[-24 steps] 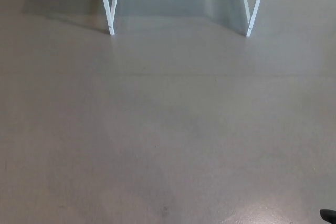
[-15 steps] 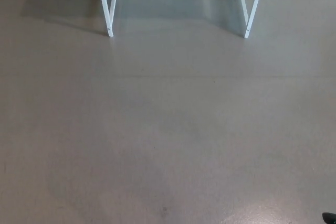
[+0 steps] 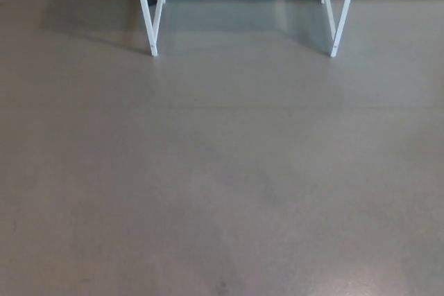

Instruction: The robot walk towards a table in front and uses its left hand to pick up the pot from the base and places it on the table

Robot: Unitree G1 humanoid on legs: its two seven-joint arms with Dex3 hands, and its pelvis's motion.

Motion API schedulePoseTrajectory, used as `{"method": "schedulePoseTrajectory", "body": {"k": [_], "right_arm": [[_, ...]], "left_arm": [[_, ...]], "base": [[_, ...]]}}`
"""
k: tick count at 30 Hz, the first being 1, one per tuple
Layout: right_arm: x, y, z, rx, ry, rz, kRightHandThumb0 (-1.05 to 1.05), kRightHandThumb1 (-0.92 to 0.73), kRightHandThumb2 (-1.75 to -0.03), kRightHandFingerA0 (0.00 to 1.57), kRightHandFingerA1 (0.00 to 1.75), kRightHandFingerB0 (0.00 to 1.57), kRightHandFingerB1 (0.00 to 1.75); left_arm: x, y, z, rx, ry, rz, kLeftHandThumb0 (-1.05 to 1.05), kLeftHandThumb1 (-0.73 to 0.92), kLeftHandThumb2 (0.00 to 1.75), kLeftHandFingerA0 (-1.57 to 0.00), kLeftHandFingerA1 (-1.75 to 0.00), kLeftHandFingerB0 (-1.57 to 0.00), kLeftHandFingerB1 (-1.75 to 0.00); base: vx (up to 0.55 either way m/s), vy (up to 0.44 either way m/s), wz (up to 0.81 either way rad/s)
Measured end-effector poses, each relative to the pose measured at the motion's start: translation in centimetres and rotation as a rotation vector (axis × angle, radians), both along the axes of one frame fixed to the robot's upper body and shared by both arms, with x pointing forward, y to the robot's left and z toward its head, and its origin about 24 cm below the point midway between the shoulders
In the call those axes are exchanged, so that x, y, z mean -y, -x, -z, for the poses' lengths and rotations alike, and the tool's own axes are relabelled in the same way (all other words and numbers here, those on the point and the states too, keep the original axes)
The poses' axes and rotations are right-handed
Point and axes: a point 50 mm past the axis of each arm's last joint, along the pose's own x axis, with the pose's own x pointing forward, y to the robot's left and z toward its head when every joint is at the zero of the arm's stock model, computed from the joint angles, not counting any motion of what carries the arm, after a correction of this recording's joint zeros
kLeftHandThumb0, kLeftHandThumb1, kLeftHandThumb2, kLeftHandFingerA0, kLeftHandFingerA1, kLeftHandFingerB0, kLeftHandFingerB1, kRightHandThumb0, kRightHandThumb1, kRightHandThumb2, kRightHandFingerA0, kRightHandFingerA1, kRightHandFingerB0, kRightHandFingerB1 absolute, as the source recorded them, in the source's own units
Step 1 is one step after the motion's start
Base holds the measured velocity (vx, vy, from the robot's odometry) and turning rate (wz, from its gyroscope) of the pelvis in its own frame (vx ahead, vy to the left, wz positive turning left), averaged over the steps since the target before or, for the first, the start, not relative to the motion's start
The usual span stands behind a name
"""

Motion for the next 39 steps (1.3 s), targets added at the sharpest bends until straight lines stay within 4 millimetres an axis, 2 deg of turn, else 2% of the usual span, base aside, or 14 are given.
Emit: {"method": "schedulePoseTrajectory", "body": {"k": [1, 2, 13, 21, 29, 36, 39], "right_arm": [[0.0, 0.0, 0.0, -0.001, 0.0, 0.0, -0.17, -0.83, -0.67, 0.33, 0.41, 0.14, 0.34], [0.0, 0.1, 0.0, -0.001, 0.001, 0.0, -0.11, -0.67, -1.02, 0.29, 0.56, 0.04, 0.45], [-0.7, -0.1, 0.2, 0.01, -0.006, -0.01, -0.1, -0.66, -1.02, 0.28, 0.56, 0.04, 0.45], [-0.9, -0.3, 0.2, 0.02, -0.008, -0.016, -0.11, -0.67, -1.02, 0.28, 0.55, 0.04, 0.45], [-0.3, -0.8, -0.2, 0.036, 0.012, -0.012, -0.11, -0.67, -1.02, 0.29, 0.56, 0.04, 0.45], [-0.2, -0.9, -0.2, 0.035, 0.011, -0.006, -0.11, -0.67, -1.02, 0.28, 0.56, 0.03, 0.45], [-0.6, -1.2, -0.2, 0.044, 0.0, -0.011, -0.11, -0.67, -1.02, 0.29, 0.56, 0.04, 0.45]], "left_arm": [[0.0, 0.1, 0.0, -0.001, 0.001, 0.001, -0.24, 0.61, 0.62, -0.21, -0.35, -0.18, -0.32], [0.0, 0.1, 0.1, -0.002, 0.003, 0.001, -0.24, 0.61, 0.62, -0.22, -0.35, -0.18, -0.32], [-0.6, -0.5, -0.5, 0.021, -0.024, 0.017, -0.25, 0.61, 0.61, -0.24, -0.35, -0.21, -0.32], [-0.4, -0.4, -0.3, 0.022, -0.025, 0.022, -0.25, 0.61, 0.61, -0.25, -0.36, -0.21, -0.33], [0.0, -1.1, -0.3, 0.045, -0.02, 0.037, -0.25, 0.61, 0.62, -0.25, -0.36, -0.2, -0.32], [0.2, -1.3, -0.2, 0.044, -0.02, 0.041, -0.25, 0.61, 0.62, -0.25, -0.35, -0.21, -0.32], [-0.4, -1.6, -0.6, 0.053, -0.042, 0.044, -0.25, 0.62, 0.62, -0.25, -0.35, -0.21, -0.33]], "base": [[0.01, 0.199, -0.73], [0.24, 0.24, -0.14], [0.18, 0.163, -0.04], [0.2, -0.182, 0.13], [0.14, -0.136, -0.01], [0.16, 0.171, -0.09], [0.13, 0.207, -0.06]]}}
